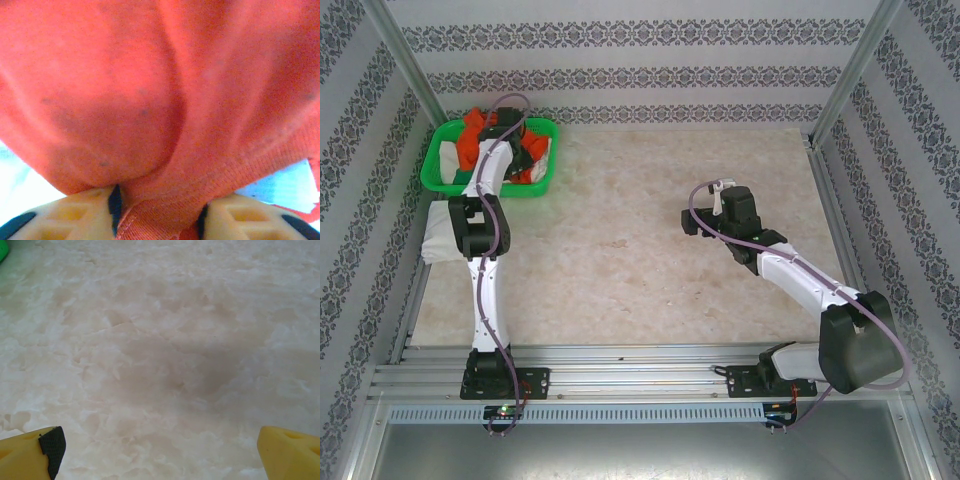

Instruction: Fold and stack the t-shirts

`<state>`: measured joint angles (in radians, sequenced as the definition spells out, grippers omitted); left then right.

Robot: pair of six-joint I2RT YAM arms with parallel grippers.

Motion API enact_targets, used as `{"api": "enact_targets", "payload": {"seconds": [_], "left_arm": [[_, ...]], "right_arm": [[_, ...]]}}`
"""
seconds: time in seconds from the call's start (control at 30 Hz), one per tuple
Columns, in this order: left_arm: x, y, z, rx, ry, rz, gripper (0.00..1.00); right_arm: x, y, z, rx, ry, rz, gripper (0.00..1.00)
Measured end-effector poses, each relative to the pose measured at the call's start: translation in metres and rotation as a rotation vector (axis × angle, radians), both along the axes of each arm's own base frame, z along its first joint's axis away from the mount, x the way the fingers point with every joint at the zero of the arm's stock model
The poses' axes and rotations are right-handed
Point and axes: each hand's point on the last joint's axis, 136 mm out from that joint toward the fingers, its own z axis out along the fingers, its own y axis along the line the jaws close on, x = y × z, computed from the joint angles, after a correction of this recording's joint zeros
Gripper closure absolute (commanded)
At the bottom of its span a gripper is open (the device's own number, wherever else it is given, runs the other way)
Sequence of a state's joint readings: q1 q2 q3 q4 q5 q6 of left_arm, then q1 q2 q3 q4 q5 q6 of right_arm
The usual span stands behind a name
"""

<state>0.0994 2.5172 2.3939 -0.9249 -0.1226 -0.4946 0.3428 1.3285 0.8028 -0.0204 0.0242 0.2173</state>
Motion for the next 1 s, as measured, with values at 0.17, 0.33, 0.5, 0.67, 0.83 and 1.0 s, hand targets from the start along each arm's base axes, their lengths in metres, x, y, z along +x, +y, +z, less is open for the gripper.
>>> {"api": "enact_targets", "payload": {"seconds": [0.17, 0.33, 0.5, 0.67, 0.83, 1.0], "left_arm": [[-0.002, -0.002, 0.011, -0.010, -0.013, -0.003, 1.00], [-0.002, -0.004, 0.043, -0.010, -0.064, -0.008, 1.00], [-0.004, -0.005, 0.095, -0.001, -0.160, -0.010, 0.99], [-0.001, -0.009, 0.154, -0.004, -0.287, -0.035, 0.94], [0.002, -0.010, 0.197, 0.005, -0.394, -0.050, 0.97], [0.003, -0.010, 0.194, 0.003, -0.386, -0.050, 1.00]], "right_arm": [[-0.001, -0.001, 0.002, 0.016, 0.003, -0.013, 0.02], [-0.001, 0.000, 0.002, 0.022, 0.004, -0.017, 0.02], [-0.001, 0.000, 0.003, 0.031, 0.006, -0.024, 0.02], [-0.001, 0.000, 0.002, 0.036, 0.003, -0.026, 0.02], [-0.003, -0.001, -0.004, 0.039, 0.013, -0.030, 0.02], [-0.006, -0.002, -0.009, 0.044, 0.025, -0.037, 0.02]]}}
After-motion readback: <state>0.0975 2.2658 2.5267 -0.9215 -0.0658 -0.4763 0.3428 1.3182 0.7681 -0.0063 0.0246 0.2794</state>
